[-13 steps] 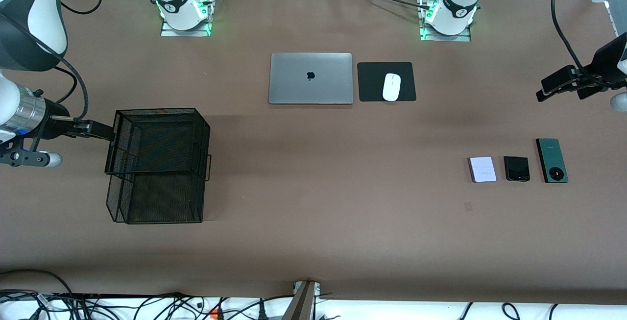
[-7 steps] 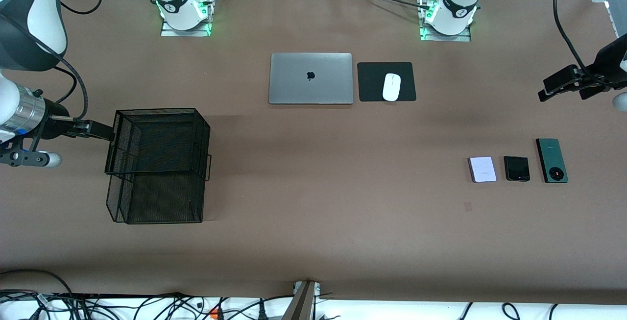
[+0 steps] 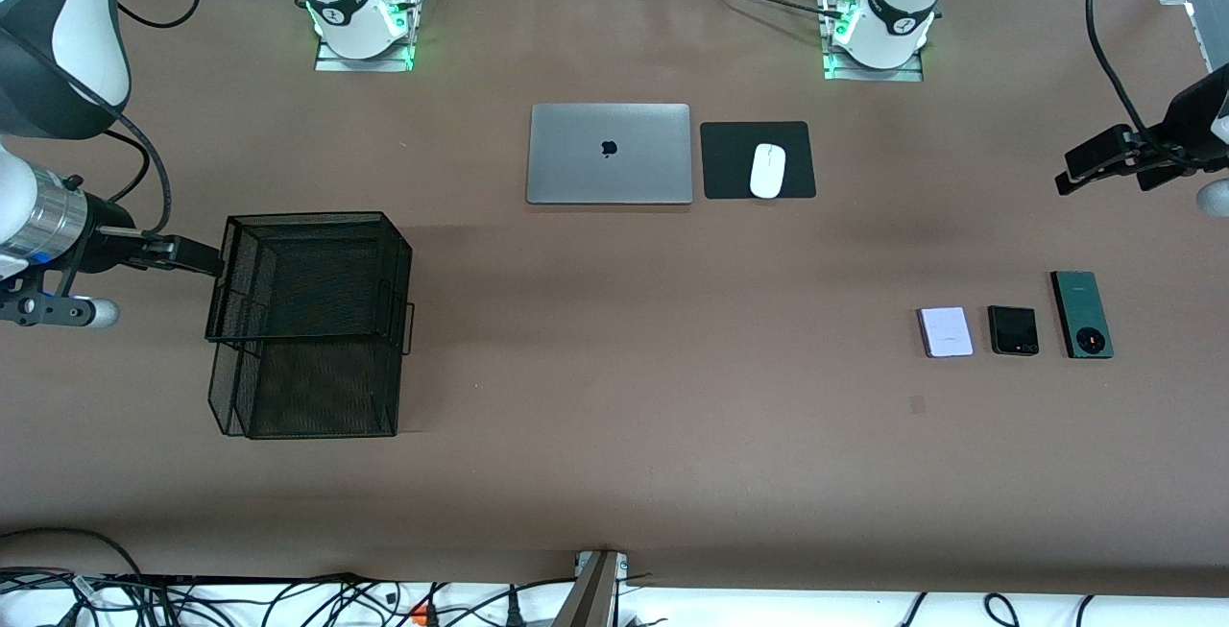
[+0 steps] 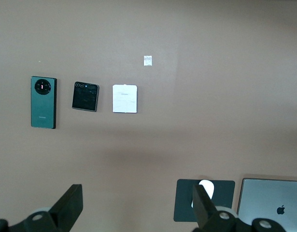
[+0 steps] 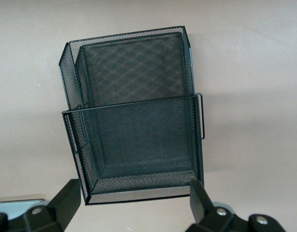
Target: Place phones with both arms
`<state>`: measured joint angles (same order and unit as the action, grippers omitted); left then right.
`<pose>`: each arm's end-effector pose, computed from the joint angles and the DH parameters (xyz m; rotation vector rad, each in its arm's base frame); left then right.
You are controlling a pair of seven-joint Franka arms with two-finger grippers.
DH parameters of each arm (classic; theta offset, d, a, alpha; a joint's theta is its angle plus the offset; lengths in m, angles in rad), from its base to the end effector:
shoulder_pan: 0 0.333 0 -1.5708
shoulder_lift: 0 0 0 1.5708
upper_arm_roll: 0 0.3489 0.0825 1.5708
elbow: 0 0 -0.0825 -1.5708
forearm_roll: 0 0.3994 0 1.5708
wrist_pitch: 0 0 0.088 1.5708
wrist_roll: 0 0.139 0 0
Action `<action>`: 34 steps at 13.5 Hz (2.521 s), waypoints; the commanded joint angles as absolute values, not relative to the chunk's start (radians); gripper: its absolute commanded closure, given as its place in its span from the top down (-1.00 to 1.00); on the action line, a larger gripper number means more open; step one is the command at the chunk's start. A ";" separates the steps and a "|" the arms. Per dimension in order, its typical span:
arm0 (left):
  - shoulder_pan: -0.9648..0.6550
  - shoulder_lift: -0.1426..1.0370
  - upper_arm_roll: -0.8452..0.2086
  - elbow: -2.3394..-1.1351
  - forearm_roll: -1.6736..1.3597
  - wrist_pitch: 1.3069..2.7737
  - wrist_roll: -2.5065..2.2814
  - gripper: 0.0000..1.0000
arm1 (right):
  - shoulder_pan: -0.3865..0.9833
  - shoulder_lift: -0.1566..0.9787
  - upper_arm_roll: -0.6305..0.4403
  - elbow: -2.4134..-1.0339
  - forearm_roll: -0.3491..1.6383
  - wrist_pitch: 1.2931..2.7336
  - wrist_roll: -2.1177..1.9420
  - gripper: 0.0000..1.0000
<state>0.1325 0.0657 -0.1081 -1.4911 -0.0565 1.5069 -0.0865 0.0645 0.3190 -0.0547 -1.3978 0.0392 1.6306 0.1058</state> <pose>0.5843 0.0083 0.6211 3.0741 0.1673 -0.0792 0.6704 0.0168 0.5162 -3.1181 0.1529 0.1356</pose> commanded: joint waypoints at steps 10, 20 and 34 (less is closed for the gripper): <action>0.176 0.127 -0.101 -1.793 0.018 1.940 -0.012 1.00 | 0.061 0.304 -0.051 -1.396 0.025 1.614 0.115 1.00; 0.187 0.333 -0.101 -2.051 0.018 2.503 0.041 1.00 | 0.058 0.304 -0.051 -1.397 0.026 1.614 0.117 1.00; 0.189 0.540 -0.097 -2.111 0.018 2.850 0.015 1.00 | 0.057 0.304 -0.051 -1.397 0.026 1.612 0.117 1.00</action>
